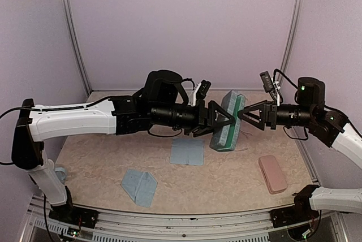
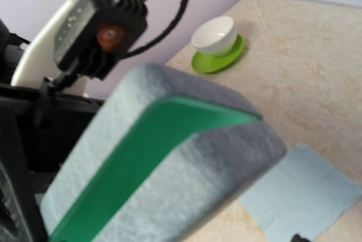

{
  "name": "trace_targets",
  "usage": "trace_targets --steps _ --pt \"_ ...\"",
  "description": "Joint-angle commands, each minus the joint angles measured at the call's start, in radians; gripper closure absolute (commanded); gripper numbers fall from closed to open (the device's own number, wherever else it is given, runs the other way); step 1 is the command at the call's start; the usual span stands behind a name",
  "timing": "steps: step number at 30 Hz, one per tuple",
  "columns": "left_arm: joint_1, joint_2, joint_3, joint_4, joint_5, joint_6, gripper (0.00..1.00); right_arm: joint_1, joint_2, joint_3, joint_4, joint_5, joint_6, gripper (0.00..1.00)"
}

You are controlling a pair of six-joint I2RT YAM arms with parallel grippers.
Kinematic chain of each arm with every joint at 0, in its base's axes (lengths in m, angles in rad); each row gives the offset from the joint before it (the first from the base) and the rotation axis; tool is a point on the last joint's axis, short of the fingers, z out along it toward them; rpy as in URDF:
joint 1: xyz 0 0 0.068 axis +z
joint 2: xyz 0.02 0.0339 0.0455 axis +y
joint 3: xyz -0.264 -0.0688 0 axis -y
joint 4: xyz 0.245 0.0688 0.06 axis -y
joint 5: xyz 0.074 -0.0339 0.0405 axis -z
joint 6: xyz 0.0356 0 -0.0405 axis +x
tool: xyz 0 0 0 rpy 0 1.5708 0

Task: Organize the sunglasses
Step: Open the sunglasses case.

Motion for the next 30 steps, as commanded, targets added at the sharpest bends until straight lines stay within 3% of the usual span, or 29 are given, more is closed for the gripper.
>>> trace_targets --steps 1,19,30 --pt "-0.016 -0.124 0.039 0.354 0.066 0.0 0.6 -0.005 0.029 -0.083 -0.206 0.11 -0.051 0.18" --pt "-0.019 -0.16 -0.014 0.368 0.043 0.0 0.6 -0.005 0.007 -0.116 -0.214 0.119 -0.048 0.18" --pt "-0.022 -0.133 -0.009 0.295 0.029 0.032 0.6 -0.005 -0.096 -0.077 -0.108 -0.084 0.083 0.1"
